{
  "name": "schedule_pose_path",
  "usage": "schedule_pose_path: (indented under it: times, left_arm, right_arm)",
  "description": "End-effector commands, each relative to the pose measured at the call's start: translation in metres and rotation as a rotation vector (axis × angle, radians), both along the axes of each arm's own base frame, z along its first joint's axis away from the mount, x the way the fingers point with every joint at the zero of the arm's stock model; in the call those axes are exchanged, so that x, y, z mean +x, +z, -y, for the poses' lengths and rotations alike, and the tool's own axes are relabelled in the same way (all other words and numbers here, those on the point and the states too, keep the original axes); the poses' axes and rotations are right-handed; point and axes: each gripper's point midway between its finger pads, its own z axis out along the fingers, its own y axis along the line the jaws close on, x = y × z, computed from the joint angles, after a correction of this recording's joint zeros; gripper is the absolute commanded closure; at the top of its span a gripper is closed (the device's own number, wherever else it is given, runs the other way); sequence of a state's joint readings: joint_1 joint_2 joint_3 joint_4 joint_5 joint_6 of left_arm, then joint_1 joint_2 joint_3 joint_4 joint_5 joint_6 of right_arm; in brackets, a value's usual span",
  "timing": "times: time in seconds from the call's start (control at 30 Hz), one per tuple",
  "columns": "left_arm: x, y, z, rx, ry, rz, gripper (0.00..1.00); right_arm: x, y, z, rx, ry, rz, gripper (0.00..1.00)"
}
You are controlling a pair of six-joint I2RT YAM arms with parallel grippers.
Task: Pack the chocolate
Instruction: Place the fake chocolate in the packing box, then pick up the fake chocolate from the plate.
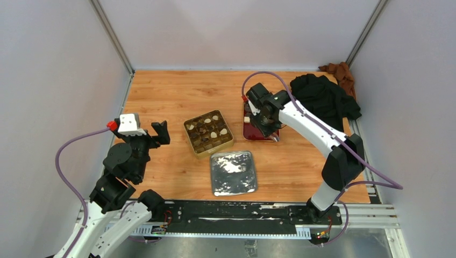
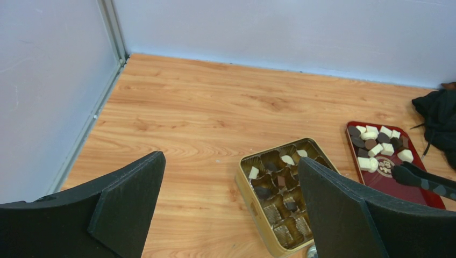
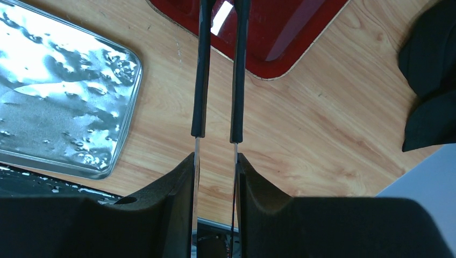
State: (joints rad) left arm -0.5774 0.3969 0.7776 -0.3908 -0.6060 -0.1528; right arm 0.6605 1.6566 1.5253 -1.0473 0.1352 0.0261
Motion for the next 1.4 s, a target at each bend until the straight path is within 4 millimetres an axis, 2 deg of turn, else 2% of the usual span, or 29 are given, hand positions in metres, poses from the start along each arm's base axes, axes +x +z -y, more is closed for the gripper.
schedule_pose_path:
  times: [0.0,0.4,0.7,1.37]
  left_arm:
    - [0.001,0.000,-0.001,-0.007,0.008,0.012,0.00]
    - [0.001,0.000,-0.001,-0.004,0.009,0.010,0.00]
    - [0.001,0.000,-0.001,-0.003,0.009,0.008,0.00]
    - [0.001,-0.001,-0.002,-0.001,0.012,0.008,0.00]
  right_arm:
    - [0.005,-0.004,0.008,-0.012,-0.015,-0.004,0.67]
    - [0.023,-0.024,0.013,-0.016,-0.040,-0.043,0.65]
    - [0.029,-0.039,0.011,-0.009,-0.014,-0.083,0.61]
    - [0.057,-0.044,0.013,-0.017,-0.035,-0.076,0.58]
